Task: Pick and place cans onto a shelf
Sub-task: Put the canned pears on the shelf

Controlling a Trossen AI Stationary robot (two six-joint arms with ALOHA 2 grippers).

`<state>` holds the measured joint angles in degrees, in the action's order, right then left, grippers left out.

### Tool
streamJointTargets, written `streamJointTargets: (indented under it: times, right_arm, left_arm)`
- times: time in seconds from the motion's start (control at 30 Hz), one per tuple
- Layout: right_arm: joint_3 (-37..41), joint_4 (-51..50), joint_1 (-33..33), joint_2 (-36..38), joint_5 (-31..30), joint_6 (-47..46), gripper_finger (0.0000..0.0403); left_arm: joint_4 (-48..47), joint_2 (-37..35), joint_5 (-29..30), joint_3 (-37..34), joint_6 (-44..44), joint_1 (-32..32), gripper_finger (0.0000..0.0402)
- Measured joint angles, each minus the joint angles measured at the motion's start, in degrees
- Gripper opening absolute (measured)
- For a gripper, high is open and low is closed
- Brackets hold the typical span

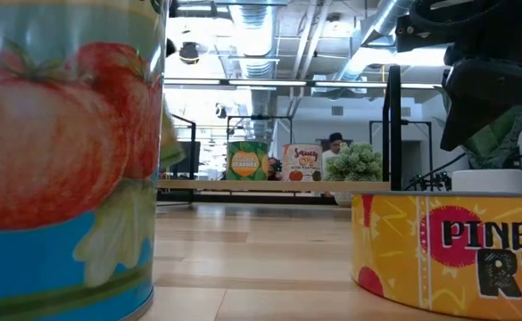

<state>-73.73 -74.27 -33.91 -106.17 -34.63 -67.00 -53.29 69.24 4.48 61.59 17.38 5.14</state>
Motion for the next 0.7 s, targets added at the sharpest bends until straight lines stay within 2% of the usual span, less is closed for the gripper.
streamJointTargets:
  times: [0.2,0.4,0.53,0.7]
  right_arm:
    - [0.00,0.05,0.00,0.00,0.00,-0.02,0.0061]
    - [0.00,-0.01,0.00,0.00,0.00,-0.02,0.0061]
    - [-0.02,-0.04,0.00,0.00,0.00,-0.02,0.0061]
    - [0.00,-0.02,-0.03,0.00,0.02,-0.02,0.0061]
  left_arm:
    - [-1.63,7.69,-5.76,9.68,11.65,13.35,0.0000]
    - [-7.66,20.69,-10.39,21.39,18.47,23.53,0.0000]
    - [-12.96,29.00,-12.85,29.60,20.95,27.38,0.0000]
    - [-19.29,36.37,-13.19,38.04,22.50,28.90,0.0000]
